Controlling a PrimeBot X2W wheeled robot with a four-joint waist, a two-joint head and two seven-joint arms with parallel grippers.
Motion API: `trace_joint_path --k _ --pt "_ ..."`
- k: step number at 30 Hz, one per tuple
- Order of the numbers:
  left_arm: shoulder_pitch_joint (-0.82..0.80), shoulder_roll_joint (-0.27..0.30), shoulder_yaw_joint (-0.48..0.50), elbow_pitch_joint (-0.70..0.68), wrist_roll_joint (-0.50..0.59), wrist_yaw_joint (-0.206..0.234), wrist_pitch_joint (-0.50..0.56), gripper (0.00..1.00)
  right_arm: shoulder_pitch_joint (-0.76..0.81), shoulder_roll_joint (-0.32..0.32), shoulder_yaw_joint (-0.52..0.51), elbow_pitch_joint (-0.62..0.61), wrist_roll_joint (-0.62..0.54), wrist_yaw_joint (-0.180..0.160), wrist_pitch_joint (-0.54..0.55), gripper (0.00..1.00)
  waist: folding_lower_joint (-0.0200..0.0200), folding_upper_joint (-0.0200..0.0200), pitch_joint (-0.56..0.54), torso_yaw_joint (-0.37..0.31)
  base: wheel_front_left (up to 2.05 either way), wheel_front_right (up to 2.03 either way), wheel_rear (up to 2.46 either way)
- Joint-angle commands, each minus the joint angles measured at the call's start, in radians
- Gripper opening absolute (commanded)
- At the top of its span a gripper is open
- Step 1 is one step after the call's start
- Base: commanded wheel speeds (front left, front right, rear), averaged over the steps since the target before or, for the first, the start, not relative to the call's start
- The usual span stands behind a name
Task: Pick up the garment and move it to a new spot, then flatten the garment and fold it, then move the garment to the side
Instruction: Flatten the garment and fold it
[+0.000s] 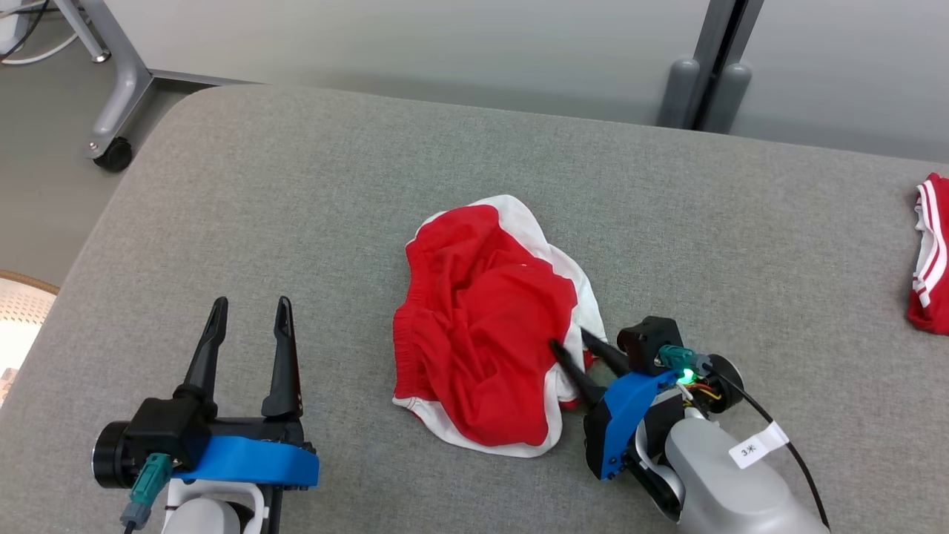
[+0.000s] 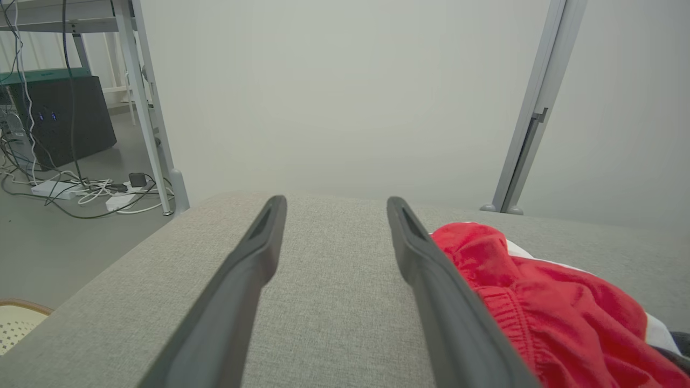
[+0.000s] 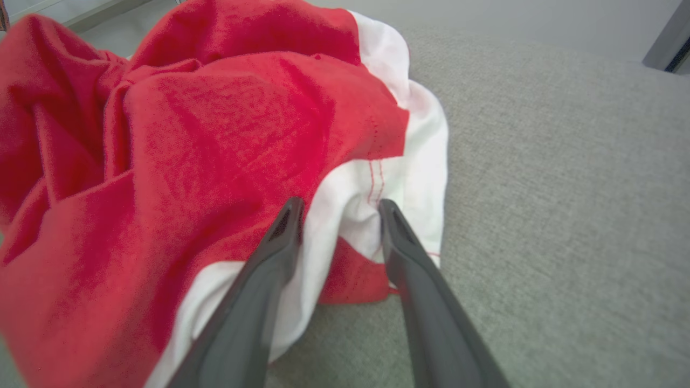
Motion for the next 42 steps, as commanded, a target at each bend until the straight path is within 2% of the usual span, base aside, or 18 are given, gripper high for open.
trace_joint_path --k 1,7,12,23,27,34,35,37,42 --pt "-0.015 -0.003 0.002 0.002 -0.001 -0.008 -0.003 1.00 -0.025 -0.004 0.007 0.011 0.011 0.000 -0.010 0.00 -0.0001 0.0000 0.000 -0.001 0.00 0.00 0.00" --pt "-0.015 -0.004 0.010 0.004 -0.001 -0.008 -0.002 1.00 -0.047 -0.004 -0.001 0.035 0.021 0.000 -0.054 0.00 -0.0001 0.0000 -0.006 -0.028 0.00 0.00 0.00" --pt "0.005 -0.005 0.023 -0.001 0.002 -0.008 -0.002 1.00 -0.051 -0.004 -0.075 0.007 -0.034 0.000 -0.071 0.00 -0.0001 0.0000 -0.021 -0.071 0.00 0.00 0.00" --pt "0.042 -0.005 0.034 -0.007 -0.005 -0.009 -0.002 1.00 0.204 -0.029 -0.316 -0.274 -0.202 0.000 -0.068 0.00 -0.0001 0.0000 -0.043 -0.150 0.00 0.00 0.00" --pt "0.046 -0.005 0.027 -0.007 -0.006 -0.009 -0.002 1.00 0.317 -0.028 -0.399 -0.379 -0.231 0.000 -0.034 0.00 -0.0001 0.0000 -0.045 -0.168 0.00 0.00 0.00" --pt "0.045 -0.005 0.020 -0.008 -0.009 -0.006 -0.003 1.00 0.473 -0.011 -0.490 -0.547 -0.264 0.000 0.049 0.00 -0.0001 0.0000 -0.046 -0.189 0.00 0.00 0.00" --pt "0.043 -0.005 0.018 -0.007 -0.008 -0.006 -0.002 1.00 0.490 -0.010 -0.499 -0.566 -0.270 0.000 0.059 0.02 -0.0001 0.0000 -0.046 -0.192 0.00 0.00 0.00" --pt "0.040 -0.005 0.016 -0.006 -0.006 -0.006 -0.003 1.00 0.513 -0.007 -0.516 -0.602 -0.275 0.000 0.069 1.00 -0.0001 0.0000 -0.047 -0.197 0.00 0.00 0.00" --pt "0.038 -0.006 0.013 -0.003 -0.001 -0.006 -0.003 1.00 0.538 -0.003 -0.548 -0.661 -0.279 0.000 0.066 1.00 -0.0001 0.0000 -0.054 -0.204 0.00 0.00 0.00"
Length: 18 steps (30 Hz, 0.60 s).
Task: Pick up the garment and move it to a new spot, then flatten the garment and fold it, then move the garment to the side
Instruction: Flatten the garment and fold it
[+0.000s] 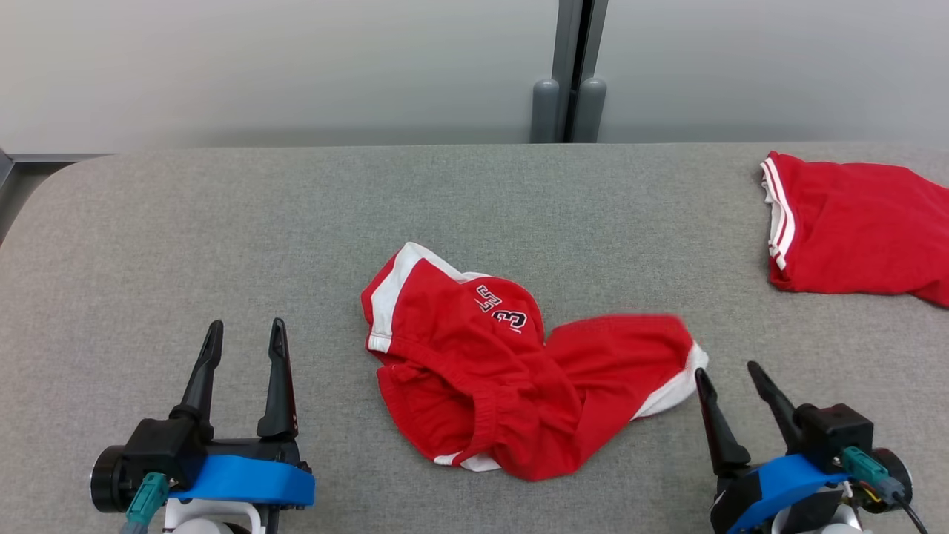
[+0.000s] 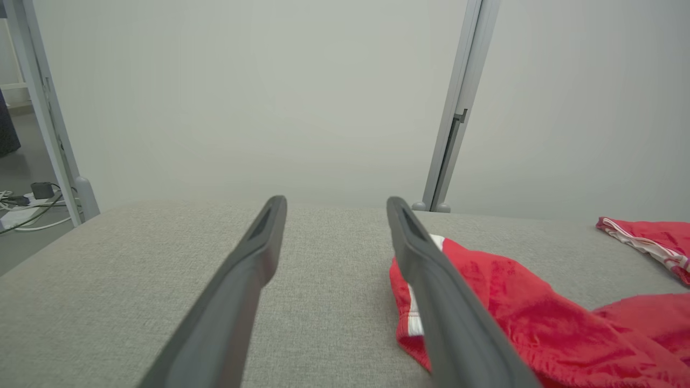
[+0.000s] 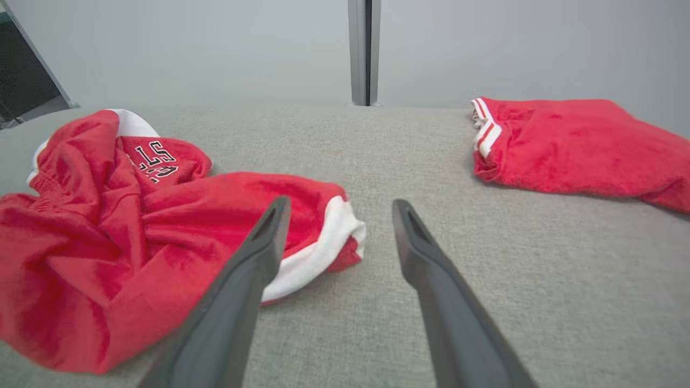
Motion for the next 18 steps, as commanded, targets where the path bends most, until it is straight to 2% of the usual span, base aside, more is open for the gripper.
trace_joint_path --k 1,7,18 --pt "-0.003 -0.002 -0.001 -0.001 0.007 -0.002 -0.002 1.00 0.015 0.002 -0.004 -0.009 -0.008 0.000 -0.007 1.00 0.0000 0.0000 -0.003 -0.001 0.00 0.00 0.00" --pt "0.014 -0.002 -0.002 -0.004 0.010 -0.002 -0.002 1.00 0.000 0.002 -0.018 -0.063 0.005 0.000 -0.051 1.00 0.0000 0.0000 -0.017 -0.007 0.00 0.00 0.00" --pt "0.024 -0.002 0.002 -0.014 0.023 -0.002 -0.002 1.00 -0.050 0.002 0.022 -0.112 0.042 0.000 -0.135 1.00 0.0000 0.0000 -0.029 -0.019 0.00 0.00 0.00"
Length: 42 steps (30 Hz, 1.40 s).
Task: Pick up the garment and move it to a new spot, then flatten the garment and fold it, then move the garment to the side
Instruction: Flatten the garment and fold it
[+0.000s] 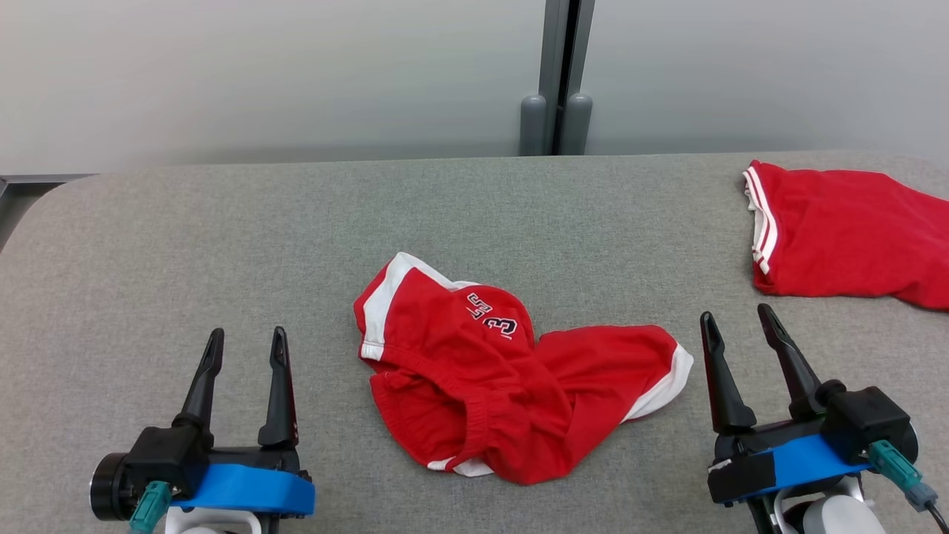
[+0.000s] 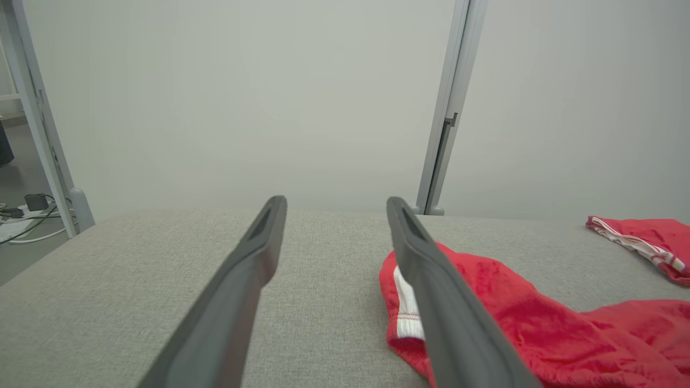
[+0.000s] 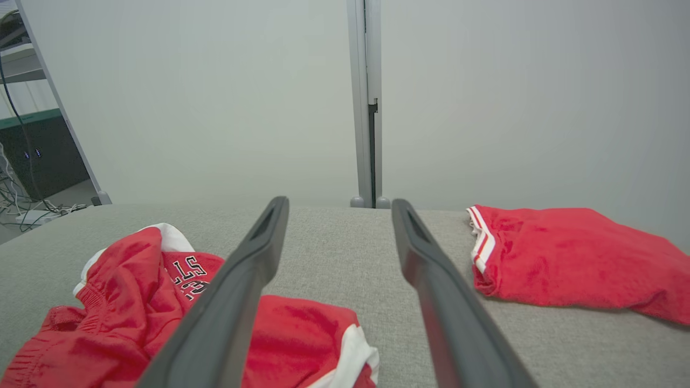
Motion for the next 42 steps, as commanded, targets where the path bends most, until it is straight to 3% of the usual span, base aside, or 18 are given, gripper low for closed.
trace_joint_path --k 1,7,13,23,30,42 --pt "0.004 -0.002 -0.003 -0.004 0.007 -0.002 -0.002 1.00 -0.020 0.000 0.002 0.002 0.007 0.000 -0.006 1.00 0.0000 -0.0001 -0.001 -0.001 0.00 0.00 0.00" --pt "-0.003 0.000 -0.056 0.002 0.012 -0.002 -0.002 1.00 -0.018 0.000 0.005 0.024 0.011 0.000 -0.009 1.00 0.0000 -0.0001 -0.004 0.001 0.00 0.00 0.00" --pt "-0.032 0.023 -0.209 0.039 -0.010 -0.001 -0.002 1.00 -0.026 0.000 0.006 0.032 0.014 0.000 -0.009 1.00 0.0000 -0.0001 0.001 0.001 0.00 0.00 0.00" --pt "-0.126 0.062 -0.204 0.130 -0.040 -0.001 -0.002 1.00 -0.057 0.000 0.017 0.050 0.016 0.000 -0.009 1.00 0.0000 -0.0001 0.039 -0.033 0.00 0.00 0.00" --pt "-0.206 0.098 -0.196 0.241 -0.056 -0.001 -0.002 1.00 -0.073 0.000 0.017 0.058 0.018 0.000 -0.009 1.00 0.0000 -0.0001 0.083 -0.070 0.00 0.00 0.00" --pt "-0.325 0.160 -0.345 0.529 -0.138 -0.001 -0.002 1.00 -0.099 0.000 0.005 0.061 0.022 0.000 -0.009 1.00 0.0000 -0.0001 0.128 -0.110 0.00 0.00 0.00"
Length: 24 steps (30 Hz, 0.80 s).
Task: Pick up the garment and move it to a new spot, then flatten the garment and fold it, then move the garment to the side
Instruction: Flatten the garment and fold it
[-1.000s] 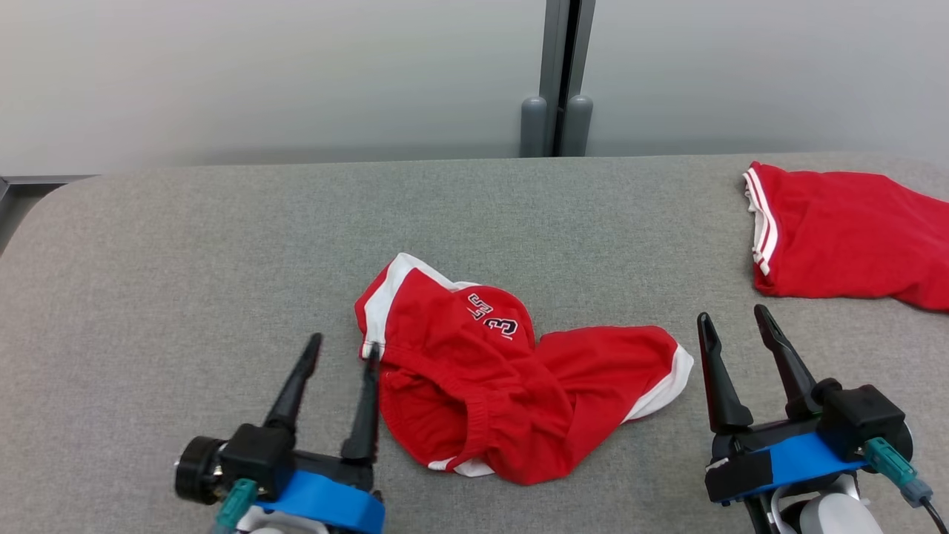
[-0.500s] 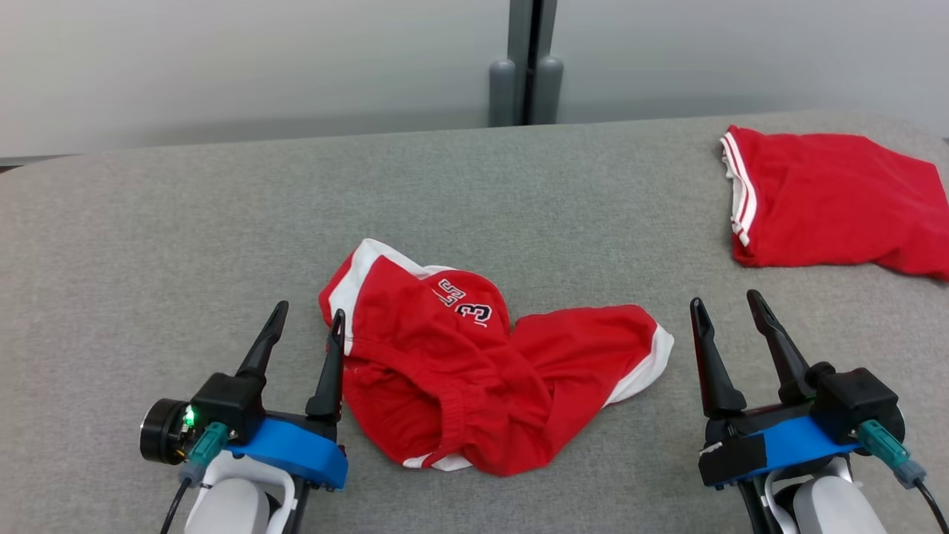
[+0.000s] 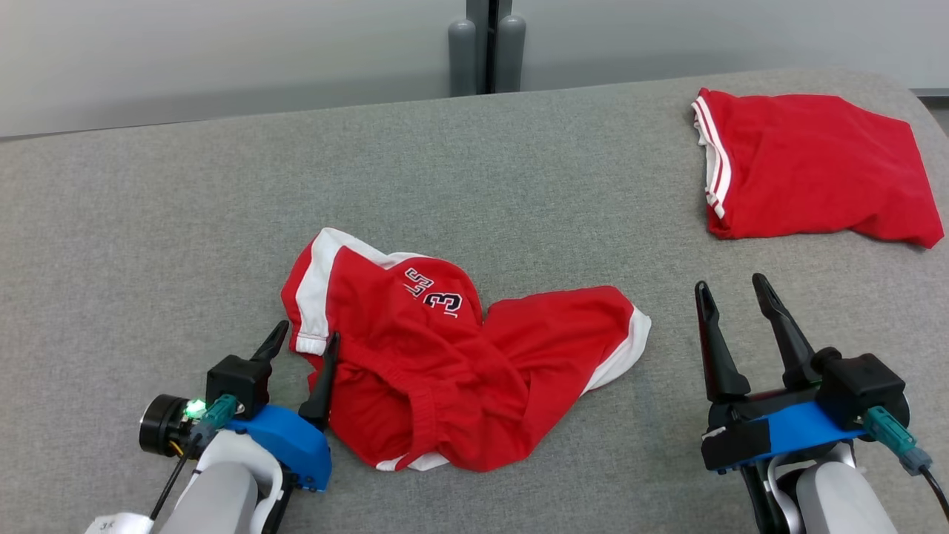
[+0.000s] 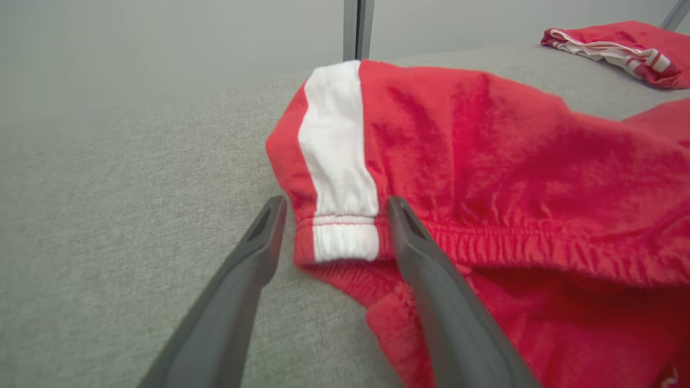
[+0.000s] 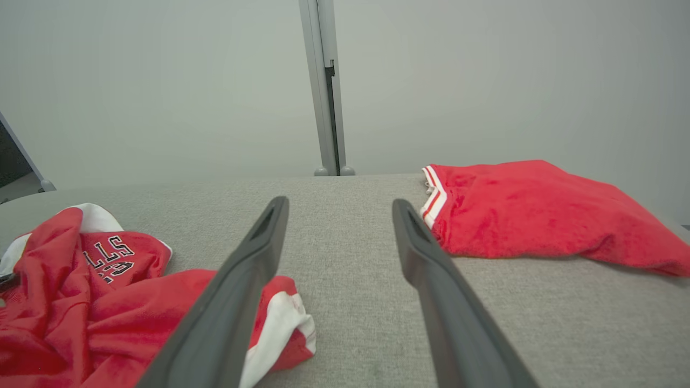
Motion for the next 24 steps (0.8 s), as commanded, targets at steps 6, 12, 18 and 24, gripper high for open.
trace_joint_path --k 6,12,18,24 --pt "-0.071 0.014 -0.078 0.093 -0.076 -0.001 0.006 0.15 -0.015 -0.001 -0.002 0.004 0.005 0.000 -0.005 1.00 0.0000 -0.0001 0.004 -0.005 0.00 0.00 0.00" --pt "-0.152 0.035 -0.146 0.142 -0.153 -0.001 0.004 0.00 -0.020 -0.001 -0.004 0.007 0.004 0.000 -0.005 1.00 0.0000 -0.0001 -0.001 -0.004 0.00 0.00 0.00" --pt "-0.221 0.080 -0.133 0.125 -0.204 -0.001 -0.003 0.00 -0.017 -0.001 -0.008 0.010 0.002 0.000 -0.005 1.00 0.0000 -0.0001 -0.004 -0.005 0.00 0.00 0.00" --pt "-0.241 0.120 -0.064 0.118 -0.217 0.006 -0.003 0.00 -0.017 -0.001 -0.010 0.014 0.007 0.000 -0.005 1.00 0.0000 -0.0001 -0.003 -0.024 0.00 0.00 0.00"
